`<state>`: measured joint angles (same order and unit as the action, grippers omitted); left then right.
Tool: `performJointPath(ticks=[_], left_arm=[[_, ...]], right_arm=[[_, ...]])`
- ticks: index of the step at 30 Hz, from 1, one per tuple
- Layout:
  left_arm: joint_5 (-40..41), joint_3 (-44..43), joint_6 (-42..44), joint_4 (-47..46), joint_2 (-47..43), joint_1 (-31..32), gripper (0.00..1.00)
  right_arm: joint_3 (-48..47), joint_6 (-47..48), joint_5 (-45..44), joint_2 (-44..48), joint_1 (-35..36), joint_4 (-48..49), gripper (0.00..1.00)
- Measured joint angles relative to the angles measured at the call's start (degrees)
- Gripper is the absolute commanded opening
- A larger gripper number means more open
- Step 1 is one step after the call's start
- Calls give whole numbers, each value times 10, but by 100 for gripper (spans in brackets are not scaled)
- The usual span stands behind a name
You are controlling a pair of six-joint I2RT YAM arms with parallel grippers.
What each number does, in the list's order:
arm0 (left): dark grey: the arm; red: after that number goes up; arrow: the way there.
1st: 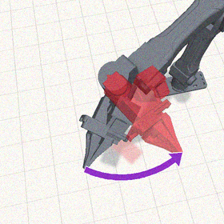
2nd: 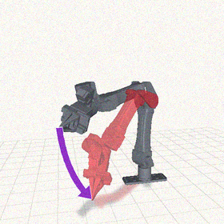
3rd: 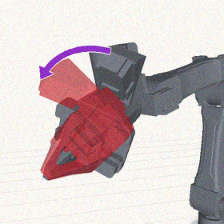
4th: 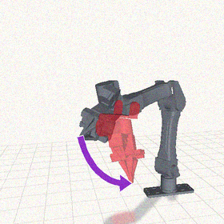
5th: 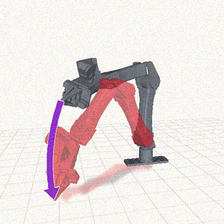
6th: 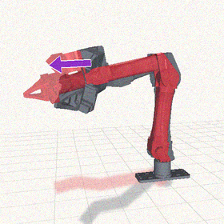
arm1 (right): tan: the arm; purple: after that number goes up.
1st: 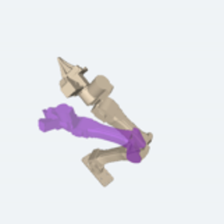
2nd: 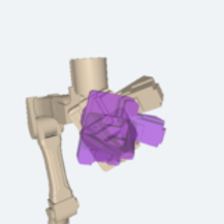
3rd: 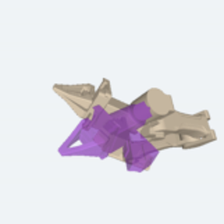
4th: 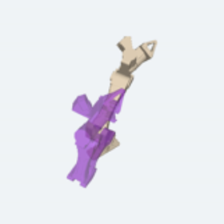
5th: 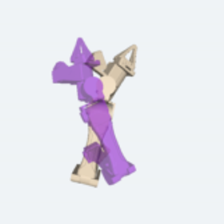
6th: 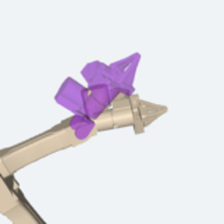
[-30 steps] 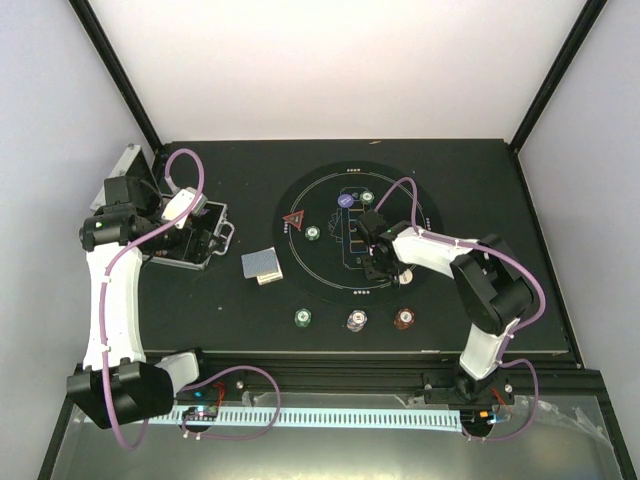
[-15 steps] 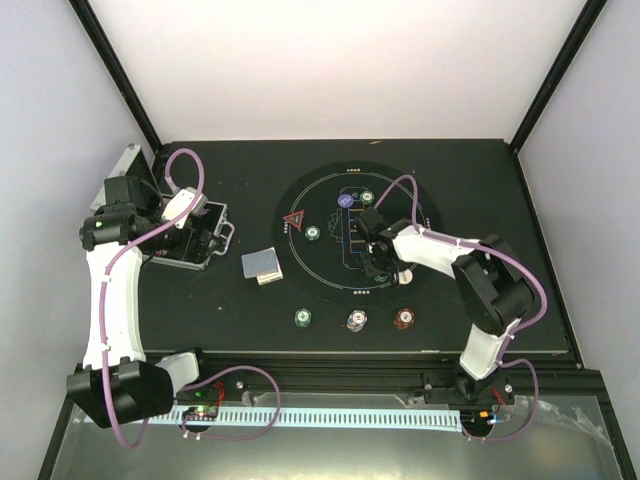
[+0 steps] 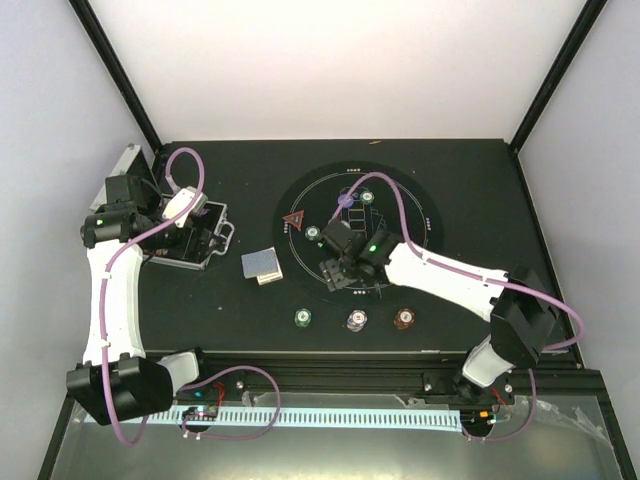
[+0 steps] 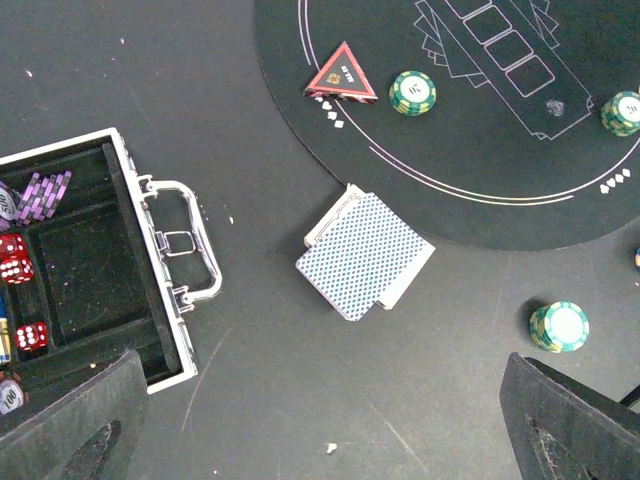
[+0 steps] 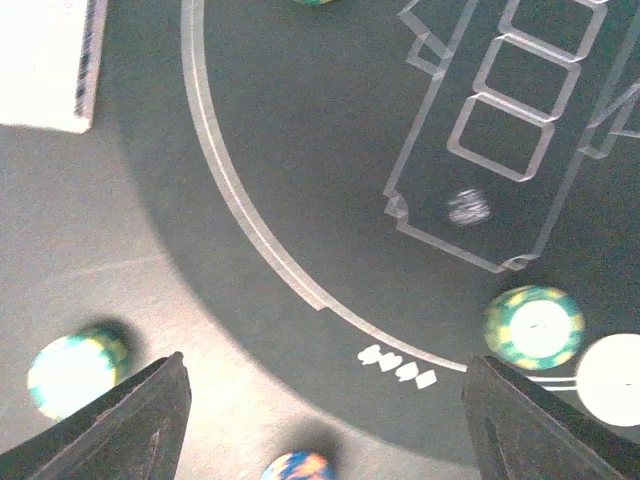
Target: Distribute texas hold em gaming equipment
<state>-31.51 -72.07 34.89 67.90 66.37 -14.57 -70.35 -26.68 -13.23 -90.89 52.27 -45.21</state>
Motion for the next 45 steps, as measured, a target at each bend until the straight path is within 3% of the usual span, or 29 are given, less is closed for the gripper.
performJointPath(ticks=[4,12,45], left_arm=[[0,0,-2,-3,0,0,99],[3,0,-2,-3,-11,0,99],[-2,11,2,-4,-15,0,99]], right_arm=[[-3,-29,3,-2,63,-10,81],[2,-66,17,-17,111,-8,85],[112,-96,40,0,128,0,81]])
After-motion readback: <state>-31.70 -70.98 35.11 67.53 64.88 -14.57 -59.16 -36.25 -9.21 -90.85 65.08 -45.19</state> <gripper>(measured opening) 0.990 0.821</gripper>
